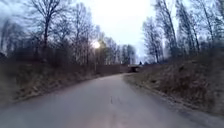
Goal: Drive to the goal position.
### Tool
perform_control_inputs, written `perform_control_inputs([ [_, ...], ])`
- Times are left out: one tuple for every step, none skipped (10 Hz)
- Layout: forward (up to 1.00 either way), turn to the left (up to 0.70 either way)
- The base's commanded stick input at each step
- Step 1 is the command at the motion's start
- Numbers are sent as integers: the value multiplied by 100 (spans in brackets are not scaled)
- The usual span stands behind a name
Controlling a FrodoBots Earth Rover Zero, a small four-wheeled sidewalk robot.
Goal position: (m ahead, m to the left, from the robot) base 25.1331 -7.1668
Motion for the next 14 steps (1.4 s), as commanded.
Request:
perform_control_inputs([
  [100, 40],
  [100, 29],
  [100, 4],
  [100, 0],
  [100, 0],
  [100, 0],
  [100, 0],
  [100, 0],
  [100, 26],
  [100, 40],
  [100, 36],
  [100, 29],
  [100, 22],
  [100, 0],
])
